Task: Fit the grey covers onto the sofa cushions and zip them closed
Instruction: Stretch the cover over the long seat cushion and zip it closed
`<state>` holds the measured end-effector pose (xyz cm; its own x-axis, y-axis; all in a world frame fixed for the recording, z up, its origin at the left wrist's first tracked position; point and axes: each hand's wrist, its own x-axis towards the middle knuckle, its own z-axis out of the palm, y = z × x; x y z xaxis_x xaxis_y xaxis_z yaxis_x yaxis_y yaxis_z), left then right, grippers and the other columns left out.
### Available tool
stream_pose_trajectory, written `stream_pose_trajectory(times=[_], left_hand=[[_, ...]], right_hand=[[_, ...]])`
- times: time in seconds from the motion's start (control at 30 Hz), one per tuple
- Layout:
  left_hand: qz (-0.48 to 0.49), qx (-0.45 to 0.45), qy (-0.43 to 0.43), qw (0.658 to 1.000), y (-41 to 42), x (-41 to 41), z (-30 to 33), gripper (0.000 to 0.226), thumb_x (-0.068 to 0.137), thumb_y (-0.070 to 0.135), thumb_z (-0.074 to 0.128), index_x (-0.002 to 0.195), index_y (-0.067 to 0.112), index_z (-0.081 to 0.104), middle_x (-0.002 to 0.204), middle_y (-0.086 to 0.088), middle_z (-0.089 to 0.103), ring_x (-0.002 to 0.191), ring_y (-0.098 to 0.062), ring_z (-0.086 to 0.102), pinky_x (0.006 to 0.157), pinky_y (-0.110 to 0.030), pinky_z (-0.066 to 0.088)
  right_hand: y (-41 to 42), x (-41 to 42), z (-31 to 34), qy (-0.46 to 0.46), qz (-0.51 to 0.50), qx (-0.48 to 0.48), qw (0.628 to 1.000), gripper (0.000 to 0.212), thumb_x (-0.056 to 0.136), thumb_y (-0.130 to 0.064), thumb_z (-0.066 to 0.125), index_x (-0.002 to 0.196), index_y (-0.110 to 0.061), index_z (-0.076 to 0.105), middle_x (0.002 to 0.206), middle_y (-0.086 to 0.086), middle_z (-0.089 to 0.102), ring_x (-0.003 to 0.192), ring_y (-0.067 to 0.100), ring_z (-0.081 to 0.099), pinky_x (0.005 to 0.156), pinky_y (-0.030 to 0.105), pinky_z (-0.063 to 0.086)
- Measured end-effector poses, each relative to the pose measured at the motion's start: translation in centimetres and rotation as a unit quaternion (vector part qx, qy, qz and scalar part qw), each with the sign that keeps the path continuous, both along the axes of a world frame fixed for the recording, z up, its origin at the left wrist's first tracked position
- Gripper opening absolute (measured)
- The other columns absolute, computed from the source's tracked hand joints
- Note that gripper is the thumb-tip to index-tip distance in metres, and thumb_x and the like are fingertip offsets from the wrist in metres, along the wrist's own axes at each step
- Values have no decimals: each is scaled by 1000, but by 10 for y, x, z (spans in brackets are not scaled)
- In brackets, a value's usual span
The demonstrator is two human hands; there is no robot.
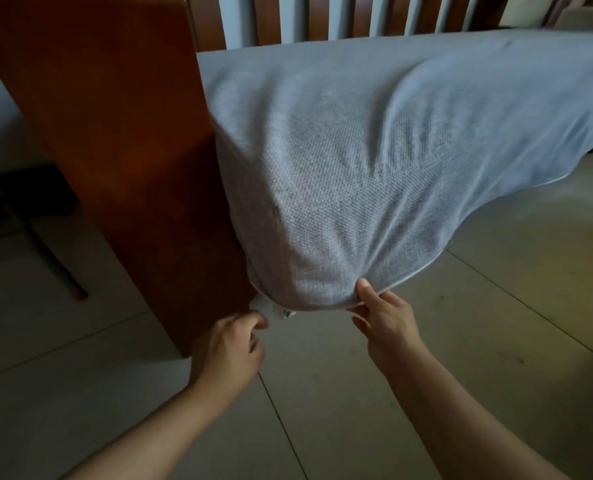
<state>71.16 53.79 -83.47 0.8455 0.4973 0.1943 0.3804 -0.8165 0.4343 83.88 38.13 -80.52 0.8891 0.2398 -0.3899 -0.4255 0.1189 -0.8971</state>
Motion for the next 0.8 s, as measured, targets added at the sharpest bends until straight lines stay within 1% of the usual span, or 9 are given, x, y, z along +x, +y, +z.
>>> stream_pose_trajectory(times=[0.1, 0.13, 0.23, 0.3, 0.33, 0.43, 0.53, 0.63, 0.8], left_hand=[[104, -234, -72, 964, -15, 24, 24, 14, 84, 13, 63, 95, 18, 70, 80, 5, 69, 77, -16, 62, 68, -31, 45], [142, -374, -114, 909, -20, 29, 33, 13, 86, 11, 59, 93, 16, 69, 77, 4, 68, 73, -15, 60, 66, -34, 44], [209, -691, -201, 663, -23, 38, 53, 21, 94, 19, 40, 83, 22, 58, 82, 0, 64, 78, -14, 57, 79, -35, 39], [207, -748, -215, 593, -18, 44, 58, 27, 98, 27, 36, 82, 23, 57, 80, 1, 64, 76, -14, 56, 79, -33, 39], [205, -747, -210, 596, -17, 47, 57, 26, 99, 26, 38, 83, 22, 58, 75, 1, 64, 72, -14, 56, 72, -31, 41], [233, -682, -164, 674, -21, 57, 46, 20, 97, 17, 41, 84, 22, 55, 72, 1, 58, 63, -13, 51, 56, -26, 38], [254, -629, -119, 725, -26, 58, 43, 20, 96, 17, 42, 82, 22, 55, 70, 0, 54, 61, -12, 48, 56, -25, 35], [259, -610, -87, 744, -27, 58, 50, 22, 97, 18, 40, 80, 20, 55, 70, 0, 55, 59, -10, 47, 55, -26, 36], [251, -618, -94, 739, -17, 53, 58, 20, 97, 16, 43, 82, 22, 54, 77, 4, 59, 68, -10, 53, 61, -28, 35]], right_hand=[[7, 1, 5, 35, -11, 55, 998, 13, 95, -17, 54, 93, -7, 62, 92, 5, 66, 84, 19, 62, 85, 33, 43], [9, 1, 6, 60, -23, 91, 994, 15, 96, -20, 52, 98, -7, 61, 95, 5, 65, 86, 18, 61, 84, 32, 43], [10, 5, 12, 140, -65, 237, 959, 33, 98, -35, 47, 117, -9, 55, 109, 7, 65, 99, 22, 62, 86, 35, 47], [11, 10, 17, 154, -96, 266, 947, 33, 98, -36, 47, 118, -10, 55, 112, 7, 65, 101, 24, 63, 84, 39, 50], [12, 13, 18, 147, -106, 246, 952, 28, 98, -33, 49, 113, -12, 58, 109, 4, 66, 100, 23, 63, 82, 39, 52], [16, 17, 16, 110, -131, 143, 975, 18, 97, -32, 51, 87, -21, 62, 94, -4, 66, 89, 18, 63, 75, 38, 54], [19, 16, 15, 74, -125, 71, 987, 24, 98, -38, 47, 92, -20, 62, 93, -4, 62, 90, 20, 60, 80, 40, 54], [20, 15, 18, 70, -127, 38, 989, 33, 99, -40, 43, 114, -17, 61, 106, 2, 61, 100, 25, 58, 89, 46, 51], [9, 6, 24, 99, -148, 88, 980, 41, 100, -38, 43, 126, -9, 55, 113, 5, 58, 100, 26, 57, 79, 41, 50]])
